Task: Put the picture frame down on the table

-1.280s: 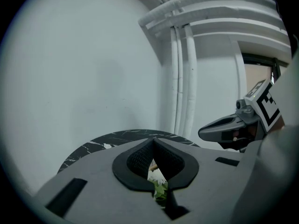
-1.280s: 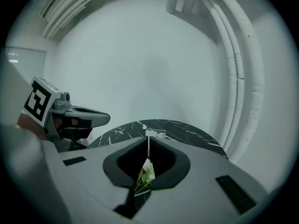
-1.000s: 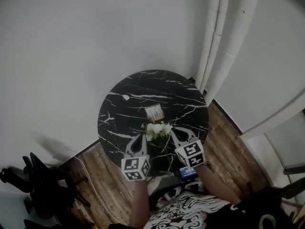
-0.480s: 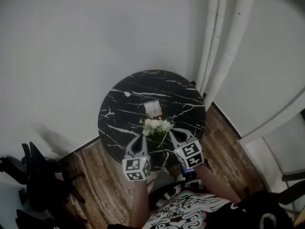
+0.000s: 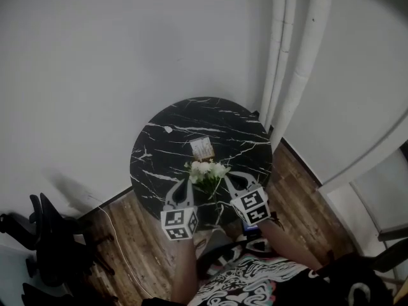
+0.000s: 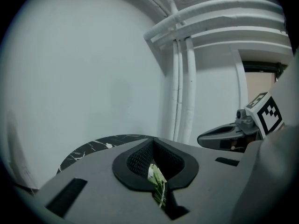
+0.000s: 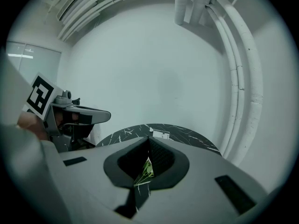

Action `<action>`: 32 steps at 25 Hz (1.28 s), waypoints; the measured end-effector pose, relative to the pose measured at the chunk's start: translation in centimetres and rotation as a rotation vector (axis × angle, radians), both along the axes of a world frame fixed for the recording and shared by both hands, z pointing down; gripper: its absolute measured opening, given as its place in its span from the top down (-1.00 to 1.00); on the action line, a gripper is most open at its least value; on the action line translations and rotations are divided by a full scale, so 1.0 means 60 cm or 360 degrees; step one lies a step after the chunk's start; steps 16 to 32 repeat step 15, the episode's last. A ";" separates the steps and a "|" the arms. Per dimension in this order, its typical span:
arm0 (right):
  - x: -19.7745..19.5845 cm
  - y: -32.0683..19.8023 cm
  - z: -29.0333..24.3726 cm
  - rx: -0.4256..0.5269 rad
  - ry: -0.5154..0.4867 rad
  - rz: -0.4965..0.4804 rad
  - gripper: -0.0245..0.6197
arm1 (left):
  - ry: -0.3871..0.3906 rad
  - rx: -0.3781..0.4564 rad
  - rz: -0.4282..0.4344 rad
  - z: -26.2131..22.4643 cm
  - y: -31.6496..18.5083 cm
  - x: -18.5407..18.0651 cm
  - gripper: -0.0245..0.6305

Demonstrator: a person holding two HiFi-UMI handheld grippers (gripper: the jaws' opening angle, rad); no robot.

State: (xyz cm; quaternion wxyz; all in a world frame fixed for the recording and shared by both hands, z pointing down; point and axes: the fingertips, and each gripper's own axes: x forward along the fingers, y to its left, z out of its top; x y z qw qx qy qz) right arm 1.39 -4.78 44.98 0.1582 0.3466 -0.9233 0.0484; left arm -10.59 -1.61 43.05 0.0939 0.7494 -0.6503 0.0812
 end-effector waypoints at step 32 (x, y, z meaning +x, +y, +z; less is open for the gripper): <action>-0.008 -0.010 0.010 0.0004 0.0008 0.0019 0.87 | 0.0025 0.0005 0.0005 0.004 -0.008 -0.012 0.88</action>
